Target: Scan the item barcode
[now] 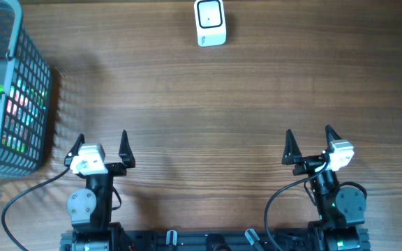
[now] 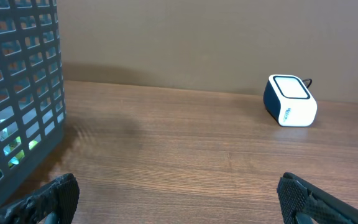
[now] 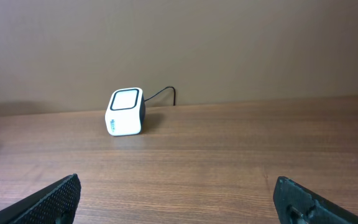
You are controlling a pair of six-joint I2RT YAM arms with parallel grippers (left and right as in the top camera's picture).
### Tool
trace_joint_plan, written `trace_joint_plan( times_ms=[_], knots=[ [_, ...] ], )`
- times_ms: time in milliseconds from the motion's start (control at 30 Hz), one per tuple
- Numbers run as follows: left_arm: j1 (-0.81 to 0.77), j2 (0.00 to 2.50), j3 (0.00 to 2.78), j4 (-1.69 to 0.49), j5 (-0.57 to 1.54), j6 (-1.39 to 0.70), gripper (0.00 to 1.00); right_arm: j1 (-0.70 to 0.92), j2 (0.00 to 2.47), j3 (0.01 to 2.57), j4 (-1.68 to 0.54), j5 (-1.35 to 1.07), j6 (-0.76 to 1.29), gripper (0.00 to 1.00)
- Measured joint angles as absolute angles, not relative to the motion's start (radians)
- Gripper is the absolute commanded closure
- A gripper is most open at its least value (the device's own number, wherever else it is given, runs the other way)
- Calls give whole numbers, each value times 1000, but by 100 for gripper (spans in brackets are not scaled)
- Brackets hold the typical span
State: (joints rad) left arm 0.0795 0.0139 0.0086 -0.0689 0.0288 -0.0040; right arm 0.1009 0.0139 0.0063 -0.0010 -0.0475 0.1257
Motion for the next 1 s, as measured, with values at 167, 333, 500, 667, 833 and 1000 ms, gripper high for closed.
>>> trace_joint_plan(
  times_ms=[167,333,500,667,833,1000],
  knots=[
    [80,14,9,-69,29,-4,0,101,14,6,-1,-47,126,0],
    [80,14,8,-54,116,-3,0,101,14,6,-1,-47,126,0],
    [80,14,8,-37,224,-1,0,101,14,6,-1,-47,126,0],
    [80,14,40,-64,339,-78,0,101,14,6,-1,-48,126,0],
    [80,92,372,-290,349,-245,0,101,14,6,-1,-47,126,0],
    [80,488,1166,-758,270,-257,0,101,17,6,-2,-47,126,0]
  ],
)
